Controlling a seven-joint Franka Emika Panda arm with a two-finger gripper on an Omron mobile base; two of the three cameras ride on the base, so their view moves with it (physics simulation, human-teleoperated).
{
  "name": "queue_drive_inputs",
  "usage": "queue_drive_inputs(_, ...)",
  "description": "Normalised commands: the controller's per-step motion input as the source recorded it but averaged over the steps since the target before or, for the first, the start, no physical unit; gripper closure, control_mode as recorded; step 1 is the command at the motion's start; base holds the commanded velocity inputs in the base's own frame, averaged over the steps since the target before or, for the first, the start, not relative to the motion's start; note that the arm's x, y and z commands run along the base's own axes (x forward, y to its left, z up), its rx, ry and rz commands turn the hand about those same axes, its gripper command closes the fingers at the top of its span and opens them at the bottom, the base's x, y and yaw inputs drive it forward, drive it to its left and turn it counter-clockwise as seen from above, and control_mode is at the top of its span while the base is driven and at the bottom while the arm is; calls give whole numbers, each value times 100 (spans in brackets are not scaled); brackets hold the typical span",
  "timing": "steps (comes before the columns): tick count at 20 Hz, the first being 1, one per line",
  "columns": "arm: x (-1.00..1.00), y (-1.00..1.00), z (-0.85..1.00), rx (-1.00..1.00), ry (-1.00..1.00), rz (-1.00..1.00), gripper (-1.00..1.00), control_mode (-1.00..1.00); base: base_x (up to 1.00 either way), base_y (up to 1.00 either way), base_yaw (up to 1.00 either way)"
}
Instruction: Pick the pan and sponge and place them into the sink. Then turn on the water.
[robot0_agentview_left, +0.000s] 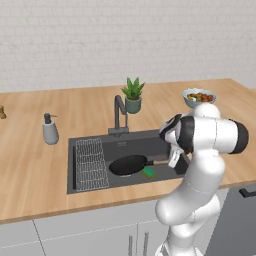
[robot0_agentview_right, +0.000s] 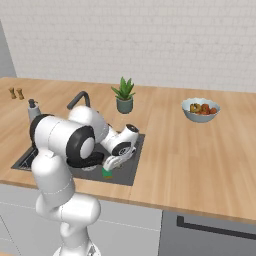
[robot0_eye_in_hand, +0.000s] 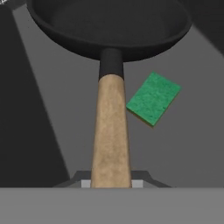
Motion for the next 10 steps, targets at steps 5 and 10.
queue_drive_inputs(5, 23, 4, -31, 0, 2, 0, 100, -100, 0, 0, 0)
queue_drive_inputs(10, 30, 3, -34, 0, 0, 0, 100, -100, 0, 0, 0)
